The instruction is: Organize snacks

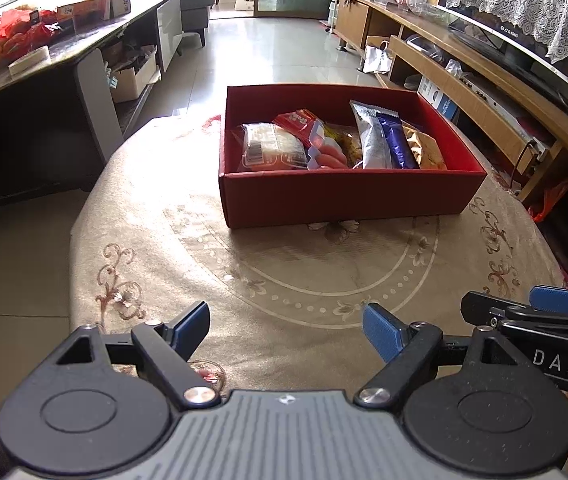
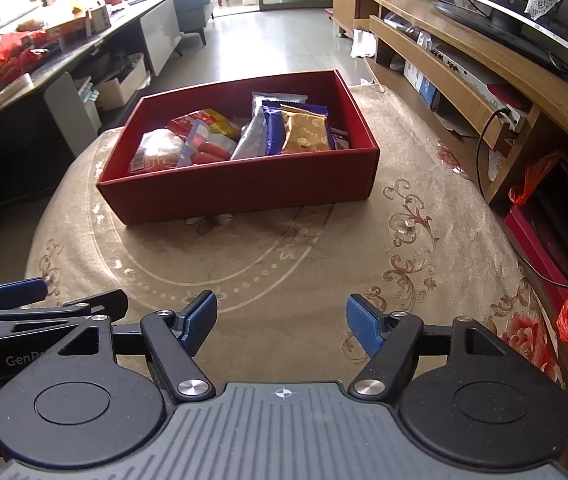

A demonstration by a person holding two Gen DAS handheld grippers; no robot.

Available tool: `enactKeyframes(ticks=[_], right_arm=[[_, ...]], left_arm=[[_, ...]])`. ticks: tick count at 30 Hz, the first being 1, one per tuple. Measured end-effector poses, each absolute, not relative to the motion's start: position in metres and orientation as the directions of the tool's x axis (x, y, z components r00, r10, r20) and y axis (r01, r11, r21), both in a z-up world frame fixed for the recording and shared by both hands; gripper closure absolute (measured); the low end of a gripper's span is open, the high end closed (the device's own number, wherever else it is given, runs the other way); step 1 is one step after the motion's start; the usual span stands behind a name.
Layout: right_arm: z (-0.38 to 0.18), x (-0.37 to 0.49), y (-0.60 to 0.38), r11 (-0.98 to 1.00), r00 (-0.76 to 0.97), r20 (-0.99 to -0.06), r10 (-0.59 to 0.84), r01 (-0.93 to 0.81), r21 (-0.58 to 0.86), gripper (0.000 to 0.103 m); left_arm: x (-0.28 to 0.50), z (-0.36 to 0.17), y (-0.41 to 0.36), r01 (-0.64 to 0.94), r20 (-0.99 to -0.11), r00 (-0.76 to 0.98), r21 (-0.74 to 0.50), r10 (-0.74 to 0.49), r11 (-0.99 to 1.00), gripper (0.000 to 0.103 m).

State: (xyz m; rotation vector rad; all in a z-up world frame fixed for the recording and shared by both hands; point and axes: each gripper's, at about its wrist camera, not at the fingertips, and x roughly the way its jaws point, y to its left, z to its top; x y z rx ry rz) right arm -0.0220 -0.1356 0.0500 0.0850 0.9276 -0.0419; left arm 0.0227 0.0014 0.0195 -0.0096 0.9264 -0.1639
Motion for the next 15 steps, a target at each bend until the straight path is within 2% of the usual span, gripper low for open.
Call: enactKeyframes(ticks=[9, 15], right_arm=[[0.0533, -0.0233, -0.1355, 0.996, 0.616, -0.788, 0.019, 0.054, 0.067, 0.025], [0.0553, -0.0238, -0.1370, 0.996, 0.627, -0.779, 0.029, 0.051, 0.078, 0.025]], left_arm=[[0.0241, 0.0253, 0.0034, 0.149, -0.795, 0.587, -0.079, -0.153, 0.986, 0.023], [0.0278, 0.0232, 0.0091, 0.146, -0.800, 0.567, -0.137, -0.197, 0.980, 0.023]])
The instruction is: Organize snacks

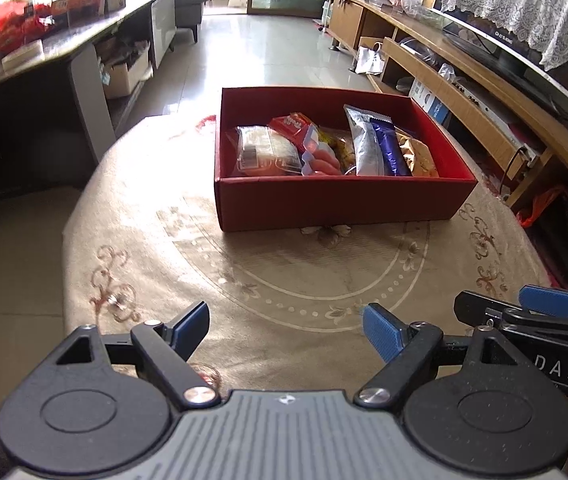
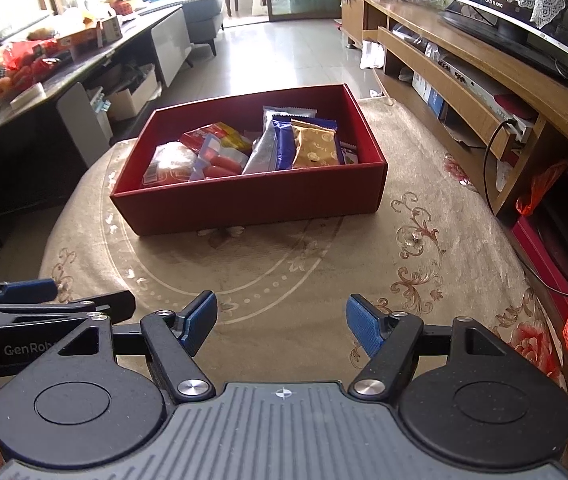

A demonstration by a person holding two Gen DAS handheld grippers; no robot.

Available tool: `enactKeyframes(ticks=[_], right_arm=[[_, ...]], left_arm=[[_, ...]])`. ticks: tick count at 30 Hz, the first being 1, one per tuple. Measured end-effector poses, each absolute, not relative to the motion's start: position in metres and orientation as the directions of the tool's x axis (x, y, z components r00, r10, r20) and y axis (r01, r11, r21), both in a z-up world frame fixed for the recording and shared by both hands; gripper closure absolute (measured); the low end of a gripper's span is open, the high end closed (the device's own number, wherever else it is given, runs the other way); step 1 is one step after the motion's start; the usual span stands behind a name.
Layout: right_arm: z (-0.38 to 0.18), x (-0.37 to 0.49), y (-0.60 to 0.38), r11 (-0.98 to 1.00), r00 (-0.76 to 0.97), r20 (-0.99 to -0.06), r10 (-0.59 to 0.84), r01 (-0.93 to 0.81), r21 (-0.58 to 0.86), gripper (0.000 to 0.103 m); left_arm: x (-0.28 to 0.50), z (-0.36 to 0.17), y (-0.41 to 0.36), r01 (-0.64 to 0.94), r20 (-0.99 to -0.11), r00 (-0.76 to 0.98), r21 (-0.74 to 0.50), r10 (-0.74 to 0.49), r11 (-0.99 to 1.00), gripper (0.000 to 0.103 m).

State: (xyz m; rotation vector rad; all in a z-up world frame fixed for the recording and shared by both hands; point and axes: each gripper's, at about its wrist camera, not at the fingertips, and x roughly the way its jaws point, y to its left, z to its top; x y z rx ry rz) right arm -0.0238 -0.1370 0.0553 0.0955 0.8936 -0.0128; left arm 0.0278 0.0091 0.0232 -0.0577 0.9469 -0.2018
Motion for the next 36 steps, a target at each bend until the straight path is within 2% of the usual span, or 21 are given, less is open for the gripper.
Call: enactKeyframes(ticks=[36], right_arm=[[0.0494, -0.0201, -0.1363, 0.997, 0.604, -0.797, 0.023, 0.048, 0.065, 0.024]], left_arm=[[0.0274, 0.0182, 0.0033, 0.147, -0.801, 0.576, -0.096, -0.164, 0.984, 0.022]])
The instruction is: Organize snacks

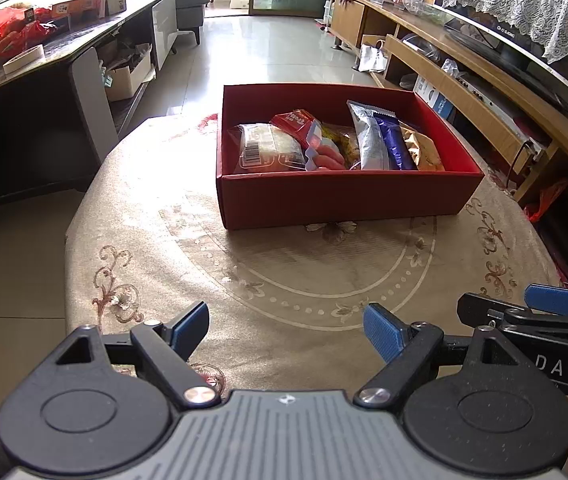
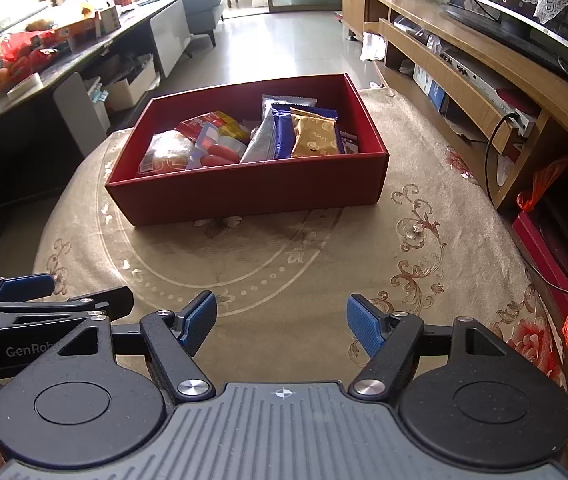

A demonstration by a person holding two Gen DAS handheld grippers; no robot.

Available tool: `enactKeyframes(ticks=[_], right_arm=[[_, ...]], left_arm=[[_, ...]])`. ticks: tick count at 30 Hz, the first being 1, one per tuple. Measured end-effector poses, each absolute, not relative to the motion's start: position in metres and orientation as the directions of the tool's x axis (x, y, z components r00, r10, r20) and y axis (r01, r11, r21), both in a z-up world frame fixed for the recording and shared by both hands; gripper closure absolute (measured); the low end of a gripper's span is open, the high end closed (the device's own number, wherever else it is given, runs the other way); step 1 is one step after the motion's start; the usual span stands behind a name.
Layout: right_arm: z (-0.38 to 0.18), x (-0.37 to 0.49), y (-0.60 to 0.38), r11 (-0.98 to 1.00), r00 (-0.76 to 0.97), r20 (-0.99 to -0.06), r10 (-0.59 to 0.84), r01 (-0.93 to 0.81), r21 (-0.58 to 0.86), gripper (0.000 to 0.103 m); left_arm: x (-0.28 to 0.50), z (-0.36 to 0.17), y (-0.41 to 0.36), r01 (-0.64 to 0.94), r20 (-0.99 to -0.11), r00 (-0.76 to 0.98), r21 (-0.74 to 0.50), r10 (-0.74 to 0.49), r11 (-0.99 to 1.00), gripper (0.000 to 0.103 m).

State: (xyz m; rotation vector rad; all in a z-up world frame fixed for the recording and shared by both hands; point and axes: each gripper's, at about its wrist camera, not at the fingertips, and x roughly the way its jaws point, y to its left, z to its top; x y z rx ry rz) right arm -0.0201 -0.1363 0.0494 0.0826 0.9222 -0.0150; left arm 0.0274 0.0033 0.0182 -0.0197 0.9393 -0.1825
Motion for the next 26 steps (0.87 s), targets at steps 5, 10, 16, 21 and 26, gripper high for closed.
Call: enactKeyframes(ticks=[5, 10, 16, 21, 26], right_arm=[[0.0496, -0.0201, -0.1367, 0.997, 0.605, -0.796, 0.024, 0.048, 0.066, 0.022], [0.0488, -0.0198, -0.1358, 0.997, 0.602, -0.798, 0.025, 0.042, 0.062, 0.020], [0.0490, -0.0193, -0.1364, 0.997, 0.603, -0.798, 0.023, 0.044, 0.062, 0.019], [0.0490, -0.0193, -0.1366, 0.997, 0.603, -0.797, 0.023, 0.043, 0.061, 0.018], [0.0498, -0.0196, -0.1370, 0.997, 0.605, -0.795, 0.025, 0.044, 0.064, 0.017]], left_arm=[[0.0280, 0.0180, 0.0045, 0.141, -0.803, 0.574, -0.096, -0.161, 0.985, 0.022], [0.0282, 0.0163, 0.0055, 0.137, -0.806, 0.571, -0.094, -0.156, 0.986, 0.022], [0.0281, 0.0167, 0.0053, 0.137, -0.804, 0.574, -0.093, -0.155, 0.986, 0.021], [0.0276, 0.0177, 0.0052, 0.137, -0.800, 0.580, -0.090, -0.153, 0.987, 0.021], [0.0274, 0.0184, 0.0059, 0.132, -0.800, 0.581, -0.089, -0.150, 0.987, 0.020]])
